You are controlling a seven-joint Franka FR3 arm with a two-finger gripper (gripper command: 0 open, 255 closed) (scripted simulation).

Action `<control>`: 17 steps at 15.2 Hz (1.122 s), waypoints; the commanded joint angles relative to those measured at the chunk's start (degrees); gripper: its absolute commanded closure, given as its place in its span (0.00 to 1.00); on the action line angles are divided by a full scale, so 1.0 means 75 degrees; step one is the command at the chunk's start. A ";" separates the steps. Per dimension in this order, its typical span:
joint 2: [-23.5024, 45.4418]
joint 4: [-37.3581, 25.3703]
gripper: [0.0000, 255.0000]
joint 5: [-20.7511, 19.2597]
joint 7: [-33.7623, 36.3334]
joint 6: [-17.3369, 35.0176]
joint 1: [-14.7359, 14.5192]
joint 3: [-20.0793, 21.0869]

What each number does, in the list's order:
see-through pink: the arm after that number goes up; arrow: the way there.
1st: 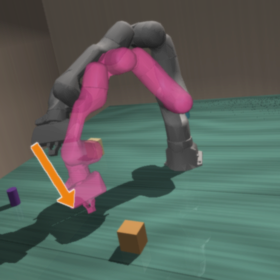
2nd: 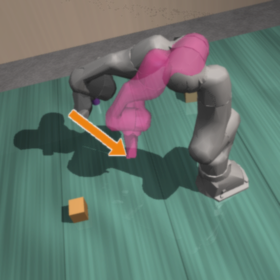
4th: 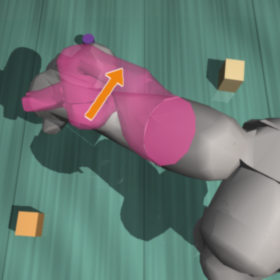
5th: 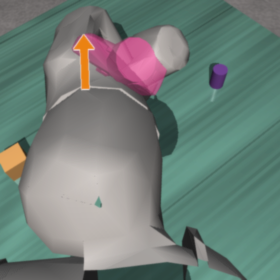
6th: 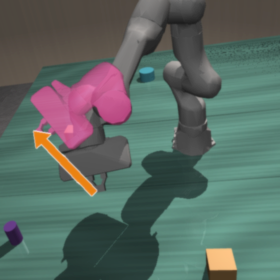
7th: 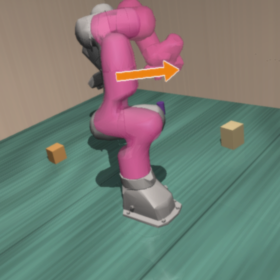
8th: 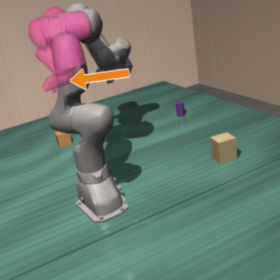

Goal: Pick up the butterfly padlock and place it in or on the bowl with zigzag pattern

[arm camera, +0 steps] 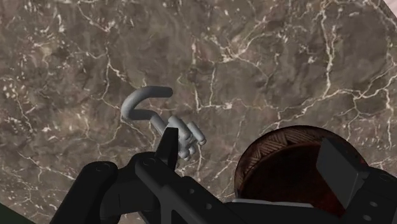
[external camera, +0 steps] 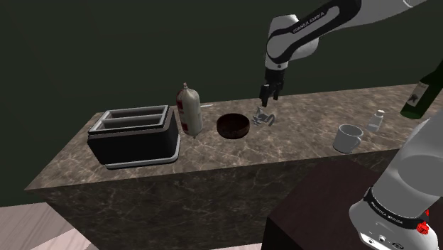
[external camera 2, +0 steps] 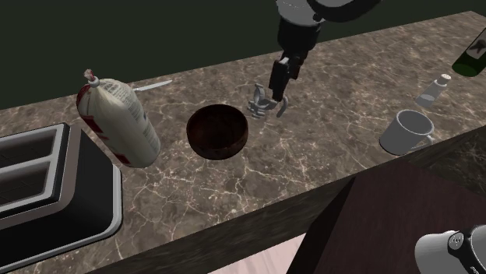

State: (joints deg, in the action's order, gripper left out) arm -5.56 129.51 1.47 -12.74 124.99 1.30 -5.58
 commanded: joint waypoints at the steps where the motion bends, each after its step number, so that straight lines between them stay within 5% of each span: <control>1: 0.0576 -0.0301 0.00 0.0112 -0.0123 0.0269 0.0034 -0.0063; 10: 0.3302 -0.2359 0.00 0.0739 -0.0578 0.0862 0.0289 -0.0096; 17: 0.3813 -0.2366 0.00 0.0850 -0.0649 0.1360 0.0319 -0.0038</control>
State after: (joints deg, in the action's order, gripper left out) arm 22.29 111.46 7.69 -17.54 134.74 3.71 -6.01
